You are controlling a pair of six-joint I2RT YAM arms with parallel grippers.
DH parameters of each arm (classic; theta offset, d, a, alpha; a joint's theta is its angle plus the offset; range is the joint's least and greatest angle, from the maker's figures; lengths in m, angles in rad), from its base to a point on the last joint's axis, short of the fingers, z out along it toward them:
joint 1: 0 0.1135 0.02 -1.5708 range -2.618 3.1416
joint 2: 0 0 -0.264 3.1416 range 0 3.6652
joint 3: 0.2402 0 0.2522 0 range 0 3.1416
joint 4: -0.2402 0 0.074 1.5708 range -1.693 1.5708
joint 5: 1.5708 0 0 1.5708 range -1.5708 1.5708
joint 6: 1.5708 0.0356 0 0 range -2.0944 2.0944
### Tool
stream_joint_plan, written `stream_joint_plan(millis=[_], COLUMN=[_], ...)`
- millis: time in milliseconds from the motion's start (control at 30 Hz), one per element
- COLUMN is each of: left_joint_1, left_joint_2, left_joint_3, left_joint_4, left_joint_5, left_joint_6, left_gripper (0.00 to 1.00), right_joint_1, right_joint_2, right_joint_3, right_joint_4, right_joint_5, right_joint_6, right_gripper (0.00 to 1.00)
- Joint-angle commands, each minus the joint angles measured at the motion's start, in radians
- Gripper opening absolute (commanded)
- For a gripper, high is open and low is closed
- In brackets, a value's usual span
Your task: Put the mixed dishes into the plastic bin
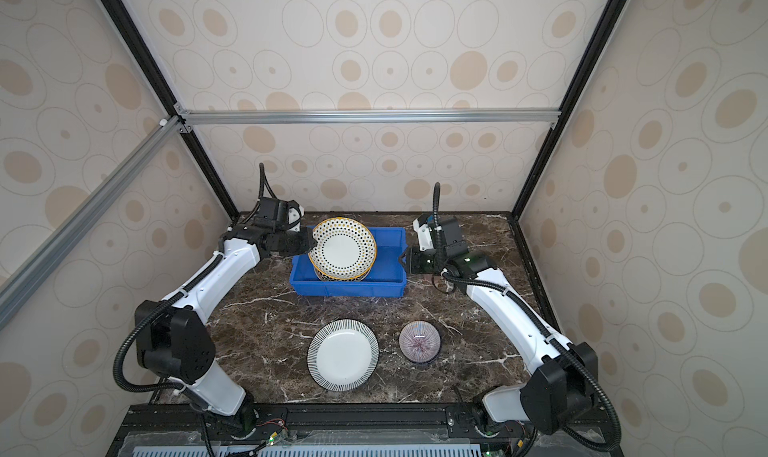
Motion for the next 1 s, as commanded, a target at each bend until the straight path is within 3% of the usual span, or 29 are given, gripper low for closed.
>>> stream_joint_plan(millis=[0,433,967], left_joint_1=[0.016,0.039,0.041], left_joint_2=[0.009,0.142,0.223], left_joint_3=[0.096,0.196,0.163], left_joint_4=[0.079,0.061,0.123], left_joint_5=[0.055,0.036,0.052], left_joint_6=[0.011,0.043,0.033], left_gripper=[0.0,0.0,0.0], right_joint_1=[-0.009,-0.016,-0.018], right_joint_2=[0.016,0.056,0.103], right_joint_3=[0.041,0.07,0.095], right_joint_4=[-0.019,-0.031,-0.031], right_joint_5=[-0.008,-0.015,-0.043], right_joint_6=[-0.002,-0.006,-0.002], right_gripper=[0.42,0.43,0.44])
